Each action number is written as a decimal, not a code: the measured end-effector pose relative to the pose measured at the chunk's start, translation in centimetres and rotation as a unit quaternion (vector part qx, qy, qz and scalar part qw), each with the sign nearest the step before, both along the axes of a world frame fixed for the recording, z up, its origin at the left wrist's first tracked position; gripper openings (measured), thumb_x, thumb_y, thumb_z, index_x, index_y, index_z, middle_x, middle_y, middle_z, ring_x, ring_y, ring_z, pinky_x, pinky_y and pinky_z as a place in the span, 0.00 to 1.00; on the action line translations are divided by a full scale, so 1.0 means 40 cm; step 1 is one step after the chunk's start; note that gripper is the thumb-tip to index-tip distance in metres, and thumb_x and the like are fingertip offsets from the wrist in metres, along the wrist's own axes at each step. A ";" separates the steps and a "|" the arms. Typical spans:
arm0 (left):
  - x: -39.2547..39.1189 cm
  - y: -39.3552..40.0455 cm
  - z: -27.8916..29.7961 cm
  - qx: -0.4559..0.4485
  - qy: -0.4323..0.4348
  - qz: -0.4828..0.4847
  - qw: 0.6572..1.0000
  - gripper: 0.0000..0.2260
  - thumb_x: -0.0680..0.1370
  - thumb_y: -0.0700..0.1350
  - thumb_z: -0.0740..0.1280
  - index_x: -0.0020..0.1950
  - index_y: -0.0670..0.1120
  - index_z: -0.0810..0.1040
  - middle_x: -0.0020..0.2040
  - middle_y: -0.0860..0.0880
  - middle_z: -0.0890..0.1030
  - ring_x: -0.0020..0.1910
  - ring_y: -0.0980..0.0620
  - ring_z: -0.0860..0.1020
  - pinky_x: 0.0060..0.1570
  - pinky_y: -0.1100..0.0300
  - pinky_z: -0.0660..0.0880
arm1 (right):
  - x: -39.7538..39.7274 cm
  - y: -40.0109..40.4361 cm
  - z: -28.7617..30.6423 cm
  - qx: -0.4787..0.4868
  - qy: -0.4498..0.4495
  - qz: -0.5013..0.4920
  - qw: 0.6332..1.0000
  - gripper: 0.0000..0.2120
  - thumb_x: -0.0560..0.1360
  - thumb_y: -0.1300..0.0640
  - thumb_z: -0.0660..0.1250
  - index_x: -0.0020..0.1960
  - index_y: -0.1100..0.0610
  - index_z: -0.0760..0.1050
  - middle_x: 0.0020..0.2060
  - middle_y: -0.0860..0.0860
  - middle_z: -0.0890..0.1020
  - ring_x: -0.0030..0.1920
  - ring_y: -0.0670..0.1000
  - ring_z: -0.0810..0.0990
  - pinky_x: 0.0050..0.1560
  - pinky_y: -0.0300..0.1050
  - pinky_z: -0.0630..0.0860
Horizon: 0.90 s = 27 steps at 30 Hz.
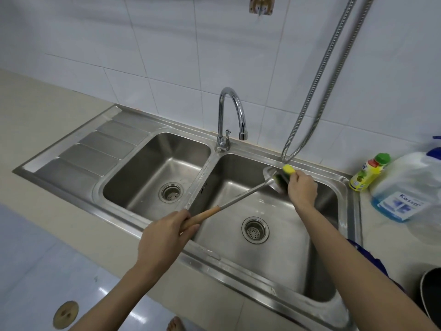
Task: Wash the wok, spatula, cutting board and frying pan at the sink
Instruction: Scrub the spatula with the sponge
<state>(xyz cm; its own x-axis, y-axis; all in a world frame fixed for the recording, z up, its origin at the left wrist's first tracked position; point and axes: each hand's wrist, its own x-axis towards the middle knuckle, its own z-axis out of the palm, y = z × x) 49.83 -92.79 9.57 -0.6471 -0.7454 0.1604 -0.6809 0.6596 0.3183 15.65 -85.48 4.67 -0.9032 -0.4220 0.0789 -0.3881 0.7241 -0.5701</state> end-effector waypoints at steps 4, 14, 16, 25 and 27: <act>0.003 -0.012 -0.005 0.025 -0.022 0.016 0.999 0.10 0.76 0.60 0.65 0.41 0.55 0.72 0.34 0.56 0.75 0.32 0.56 0.73 0.28 0.62 0.66 | -0.002 0.000 0.003 -0.023 -0.014 0.067 0.997 0.15 0.80 0.52 0.56 0.55 0.56 0.79 0.50 0.60 0.81 0.52 0.64 0.76 0.53 0.54 0.73; -0.067 -0.005 0.031 -0.048 -0.098 -0.044 0.993 0.12 0.74 0.60 0.68 0.40 0.52 0.75 0.34 0.55 0.77 0.30 0.53 0.75 0.24 0.64 0.55 | 0.118 -0.052 0.015 0.065 0.116 0.279 0.951 0.15 0.80 0.53 0.56 0.55 0.55 0.79 0.52 0.53 0.80 0.51 0.56 0.73 0.50 0.50 0.68; -0.065 -0.002 0.035 -0.020 -0.109 -0.022 0.994 0.14 0.77 0.62 0.62 0.45 0.53 0.75 0.37 0.55 0.77 0.33 0.55 0.74 0.26 0.66 0.58 | 0.097 -0.057 0.017 0.048 0.111 0.228 0.966 0.14 0.80 0.54 0.56 0.56 0.56 0.79 0.52 0.55 0.80 0.52 0.58 0.73 0.51 0.51 0.70; -0.043 -0.030 0.018 0.372 -0.008 0.011 0.928 0.23 0.79 0.58 0.62 0.42 0.38 0.79 0.29 0.47 0.76 0.22 0.53 0.70 0.24 0.63 0.66 | 0.095 0.027 -0.009 -0.007 0.286 0.197 0.938 0.16 0.76 0.53 0.56 0.59 0.53 0.77 0.59 0.53 0.77 0.55 0.57 0.74 0.48 0.51 0.71; -0.041 -0.020 0.021 0.475 0.024 0.021 0.879 0.21 0.80 0.55 0.61 0.42 0.37 0.77 0.28 0.48 0.74 0.21 0.54 0.66 0.22 0.62 0.63 | 0.105 0.034 -0.026 -0.006 0.295 0.217 0.931 0.17 0.76 0.53 0.56 0.61 0.53 0.76 0.60 0.54 0.77 0.55 0.56 0.73 0.50 0.51 0.71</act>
